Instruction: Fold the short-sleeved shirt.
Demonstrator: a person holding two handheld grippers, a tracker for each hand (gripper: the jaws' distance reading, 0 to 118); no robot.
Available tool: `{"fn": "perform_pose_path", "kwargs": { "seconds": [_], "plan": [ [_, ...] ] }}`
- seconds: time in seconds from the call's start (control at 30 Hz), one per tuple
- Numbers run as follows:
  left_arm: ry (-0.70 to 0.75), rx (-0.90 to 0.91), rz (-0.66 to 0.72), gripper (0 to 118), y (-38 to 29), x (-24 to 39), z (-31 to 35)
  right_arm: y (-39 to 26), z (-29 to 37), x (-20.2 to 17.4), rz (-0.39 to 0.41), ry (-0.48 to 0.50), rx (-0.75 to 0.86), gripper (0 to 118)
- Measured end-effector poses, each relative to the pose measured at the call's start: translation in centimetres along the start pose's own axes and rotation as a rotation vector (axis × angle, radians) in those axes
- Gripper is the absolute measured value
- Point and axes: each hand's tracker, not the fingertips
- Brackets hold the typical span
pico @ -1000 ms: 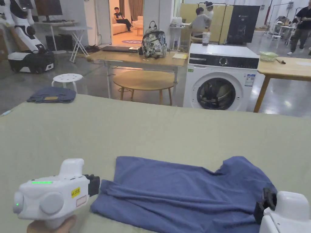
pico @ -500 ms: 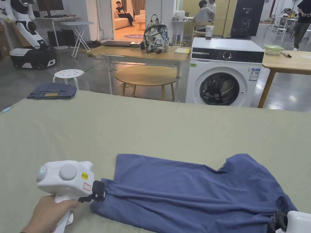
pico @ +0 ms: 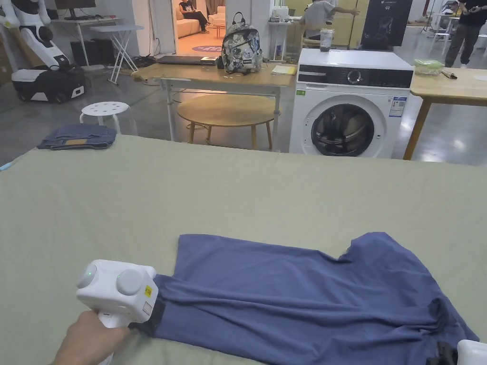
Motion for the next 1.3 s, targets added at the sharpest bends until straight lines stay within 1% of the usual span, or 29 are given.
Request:
{"fn": "perform_pose_path", "kwargs": {
  "seconds": [0.03,0.17,0.23,0.33,0.37,0.43,0.47,0.5,0.53,0.57,0.6,0.63,0.67,0.7,0.73,0.77,0.87,0.9,0.93,0.97,1.0,1.03,1.07,1.1,1.17,1.2,1.3],
  "plan": [
    [-0.023,0.007,0.008,4,-0.1,0.0,0.0,-0.1,0.0,0.1,-0.002,0.000,-0.003,0],
    [-0.027,0.038,-0.007,2,-0.5,-0.4,-0.3,-0.4,0.0,0.5,-0.012,0.004,-0.015,0],
    [-0.046,0.062,0.016,2,-0.9,-0.9,0.2,-0.4,0.1,1.0,-0.015,0.005,-0.018,0],
    [-0.083,0.093,0.025,2,-1.3,-1.5,1.3,0.1,-0.2,2.4,-0.020,-0.009,-0.019,0],
    [-0.085,0.103,0.021,2,-2.3,-0.5,2.7,0.5,-0.4,3.1,-0.027,-0.012,-0.028,0],
    [-0.093,0.136,0.009,2,-3.0,-0.4,3.8,1.2,-1.4,4.5,-0.032,-0.016,-0.090,0],
    [-0.096,0.143,0.011,2,-3.3,-0.5,4.3,1.6,-2.2,5.3,-0.030,-0.017,-0.136,5],
    [-0.102,0.153,0.013,2,-3.4,-0.6,4.7,1.9,-3.0,6.0,-0.021,-0.016,-0.181,16],
    [-0.108,0.166,0.014,2,-3.7,-0.7,5.1,2.1,-3.9,6.7,-0.028,-0.013,-0.217,16],
    [-0.111,0.173,0.015,2,-4.0,-0.7,5.3,2.3,-4.6,7.3,-0.037,-0.011,-0.232,21],
    [-0.113,0.176,0.017,2,-4.3,-0.6,5.5,2.4,-5.6,7.9,-0.031,-0.009,-0.272,34],
    [-0.117,0.181,0.017,2,-4.5,-0.6,5.7,2.4,-6.7,8.4,-0.023,-0.011,-0.310,64],
    [-0.117,0.187,0.012,2,-4.8,-0.5,5.8,2.5,-7.6,8.7,-0.006,-0.016,-0.340,81],
    [-0.113,0.184,0.009,2,-5.0,-0.4,5.7,2.5,-8.7,8.9,0.023,-0.003,-0.383,88],
    [-0.112,0.181,0.008,2,-5.2,-0.4,5.7,2.3,-9.8,9.1,0.038,0.015,-0.408,88],
    [-0.114,0.184,0.009,2,-5.3,-0.5,5.5,2.1,-10.7,9.2,0.052,0.011,-0.427,88],
    [-0.122,0.179,0.028,2,-5.8,-0.9,5.1,1.3,-13.1,8.9,0.058,0.050,-0.527,87],
    [-0.123,0.178,0.036,2,-6.0,-1.0,4.9,1.0,-13.6,8.7,0.050,0.055,-0.551,81],
    [-0.126,0.175,0.041,2,-6.2,-1.1,4.8,0.7,-13.7,8.5,0.042,0.080,-0.553,63],
    [-0.127,0.172,0.044,2,-6.3,-1.2,4.7,0.6,-13.6,8.3,0.046,0.073,-0.535,56],
    [-0.127,0.172,0.046,2,-6.4,-1.2,4.6,0.5,-13.2,7.8,0.069,0.045,-0.505,51],
    [-0.129,0.172,0.049,2,-6.5,-1.3,4.6,0.6,-13.0,7.6,0.081,0.054,-0.495,21],
    [-0.133,0.172,0.053,2,-6.6,-1.3,4.6,0.6,-12.7,7.5,0.079,0.072,-0.485,3],
    [-0.134,0.175,0.054,2,-6.6,-1.3,4.6,0.7,-12.5,7.4,0.077,0.097,-0.473,3],
    [-0.134,0.182,0.057,2,-6.6,-1.3,4.9,0.7,-11.7,7.1,0.083,0.060,-0.469,3],
    [-0.137,0.187,0.058,2,-6.6,-1.3,5.2,1.0,-11.1,7.2,0.072,0.051,-0.441,3],
    [-0.145,0.221,0.053,2,-6.4,-1.5,6.5,2.7,-8.7,7.3,0.056,0.051,-0.393,3]
  ]
}}
